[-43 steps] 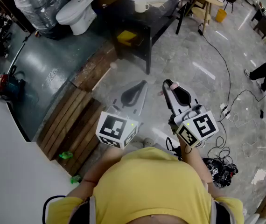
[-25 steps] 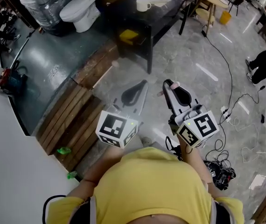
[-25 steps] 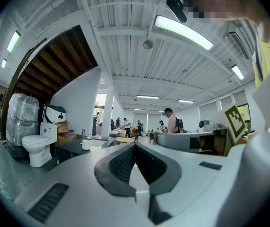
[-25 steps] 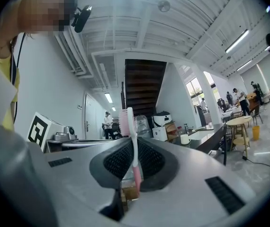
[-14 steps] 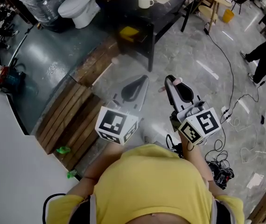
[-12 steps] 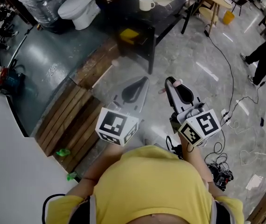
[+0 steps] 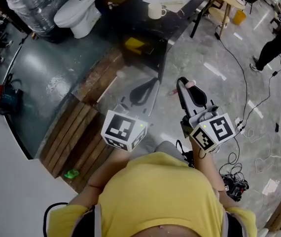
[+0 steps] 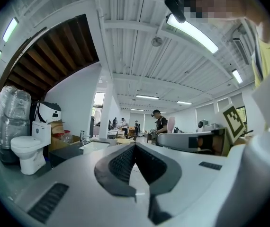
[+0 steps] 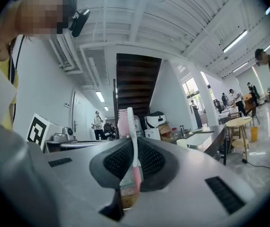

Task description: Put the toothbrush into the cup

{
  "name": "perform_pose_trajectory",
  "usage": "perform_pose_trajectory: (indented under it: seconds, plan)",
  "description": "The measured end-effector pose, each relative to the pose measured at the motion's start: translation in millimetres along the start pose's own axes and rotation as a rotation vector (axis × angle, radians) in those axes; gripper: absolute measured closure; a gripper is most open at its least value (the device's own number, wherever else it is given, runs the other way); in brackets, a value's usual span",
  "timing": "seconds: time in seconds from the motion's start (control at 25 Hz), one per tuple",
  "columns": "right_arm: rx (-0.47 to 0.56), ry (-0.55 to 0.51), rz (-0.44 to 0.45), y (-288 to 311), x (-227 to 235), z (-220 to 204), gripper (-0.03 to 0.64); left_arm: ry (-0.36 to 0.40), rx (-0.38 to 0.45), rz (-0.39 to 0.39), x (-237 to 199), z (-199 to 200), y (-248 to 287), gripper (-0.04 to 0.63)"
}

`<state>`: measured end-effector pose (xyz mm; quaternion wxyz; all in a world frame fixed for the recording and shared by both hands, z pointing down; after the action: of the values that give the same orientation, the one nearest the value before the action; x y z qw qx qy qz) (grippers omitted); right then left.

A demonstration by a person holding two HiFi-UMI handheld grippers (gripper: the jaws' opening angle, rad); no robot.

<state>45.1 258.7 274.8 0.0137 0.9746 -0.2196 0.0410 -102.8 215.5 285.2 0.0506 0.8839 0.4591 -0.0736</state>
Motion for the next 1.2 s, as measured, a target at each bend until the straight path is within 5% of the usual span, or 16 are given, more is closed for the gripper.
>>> perform_pose_trajectory:
  seconds: [0.4,1.2]
  plan:
    - [-0.018,-0.004,-0.022,49.3,37.7,-0.9,0.583,-0.021,-0.009,-0.009,-47.1,0.6,43.9,0.589]
    - [-0.027,0.004,0.108,164.5,174.7,4.7,0.583,-0.022,0.002,0.097,-119.0,12.2,190.4,0.589]
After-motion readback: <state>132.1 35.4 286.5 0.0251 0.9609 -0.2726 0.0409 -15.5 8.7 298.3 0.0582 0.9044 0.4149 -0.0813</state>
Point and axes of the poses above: the fingertips, and each gripper's own axes: y forward along the fingers, x to its right, z out of its top, the point moved 7 cm from there along -y, backward along the fingers, and after that the axes turned 4 degrees about -y, right-handed, at the moved point
